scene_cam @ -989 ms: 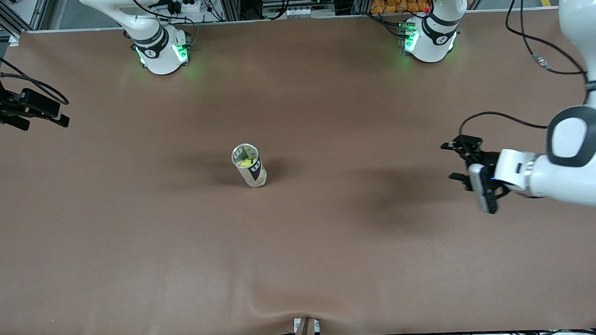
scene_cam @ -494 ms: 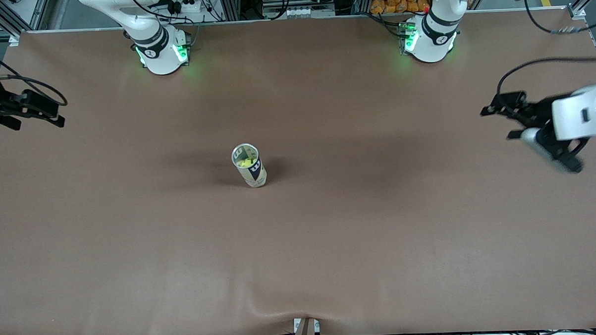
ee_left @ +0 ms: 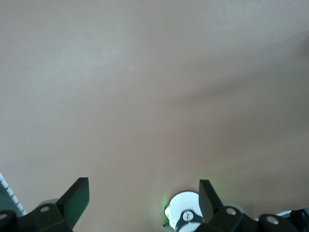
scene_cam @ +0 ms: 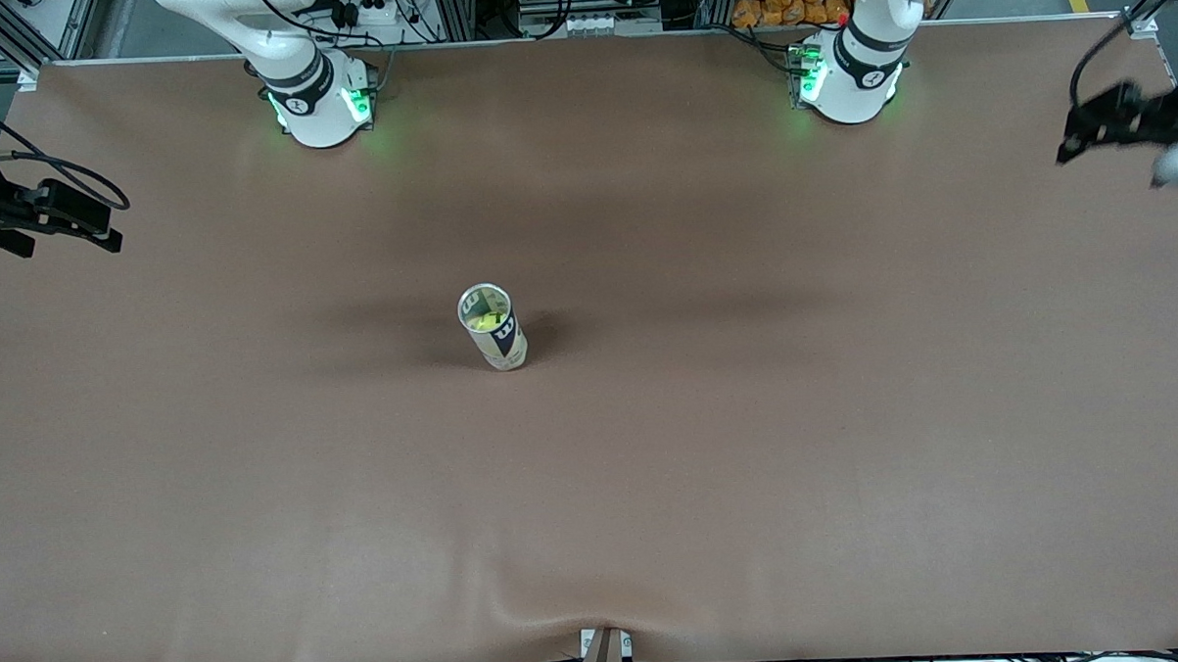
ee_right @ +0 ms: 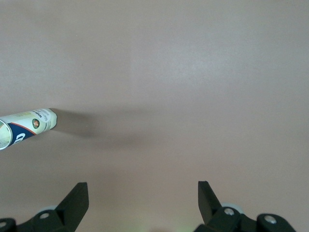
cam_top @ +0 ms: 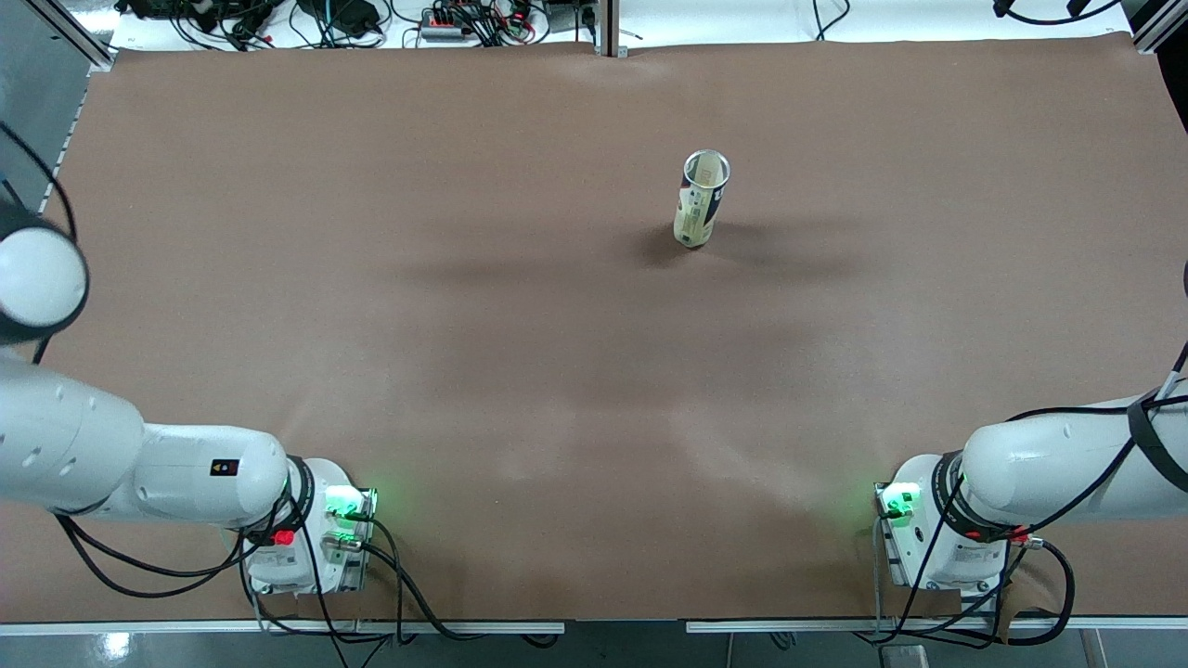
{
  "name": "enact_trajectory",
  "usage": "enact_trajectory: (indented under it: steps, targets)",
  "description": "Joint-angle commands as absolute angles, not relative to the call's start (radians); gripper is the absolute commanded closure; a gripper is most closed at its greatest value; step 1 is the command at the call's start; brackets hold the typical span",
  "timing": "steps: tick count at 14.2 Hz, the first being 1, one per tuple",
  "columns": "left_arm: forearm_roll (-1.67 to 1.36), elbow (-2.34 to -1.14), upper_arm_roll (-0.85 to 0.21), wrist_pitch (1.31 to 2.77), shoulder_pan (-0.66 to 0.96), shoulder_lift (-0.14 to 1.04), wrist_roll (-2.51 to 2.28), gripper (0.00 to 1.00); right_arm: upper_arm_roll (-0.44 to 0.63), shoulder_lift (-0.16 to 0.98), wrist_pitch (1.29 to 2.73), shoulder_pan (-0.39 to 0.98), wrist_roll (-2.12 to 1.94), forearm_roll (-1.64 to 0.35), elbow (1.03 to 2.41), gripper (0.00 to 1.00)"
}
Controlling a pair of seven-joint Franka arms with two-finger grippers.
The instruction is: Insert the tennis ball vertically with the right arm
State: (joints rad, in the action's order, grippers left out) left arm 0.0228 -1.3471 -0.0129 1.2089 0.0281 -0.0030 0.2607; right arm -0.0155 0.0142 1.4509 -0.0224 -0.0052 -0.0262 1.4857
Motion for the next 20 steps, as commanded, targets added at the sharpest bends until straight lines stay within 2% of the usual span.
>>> enact_trajectory:
  steps: [1,3,7,10,14,20]
  targets:
    - [0.048,-1.411,-0.018,1.166,0.029,-0.098,0.195,0.0,-0.025,0.003,1.447,-0.035,-0.018,-0.02,1.497,0.0]
    - [0.04,-1.402,0.0,1.17,0.029,-0.054,0.207,0.0,-0.025,0.003,1.448,-0.035,-0.017,-0.02,1.497,0.0]
    - [-0.066,-1.402,0.07,1.279,0.032,-0.017,0.204,0.0,-0.025,0.002,1.445,-0.031,-0.014,-0.02,1.497,0.0]
    - [-0.063,-1.411,0.063,1.278,0.037,-0.035,0.1,0.0,-0.026,0.002,1.443,-0.028,-0.009,-0.02,1.497,0.0]
    - [0.067,-1.411,-0.046,1.319,0.037,-0.035,-0.034,0.0,-0.026,-0.002,1.436,-0.017,-0.006,-0.02,1.497,0.0]
    - [-0.021,-1.434,-0.009,1.35,0.028,-0.02,0.026,0.0,-0.015,-0.002,1.437,0.002,-0.005,-0.02,1.497,0.0]
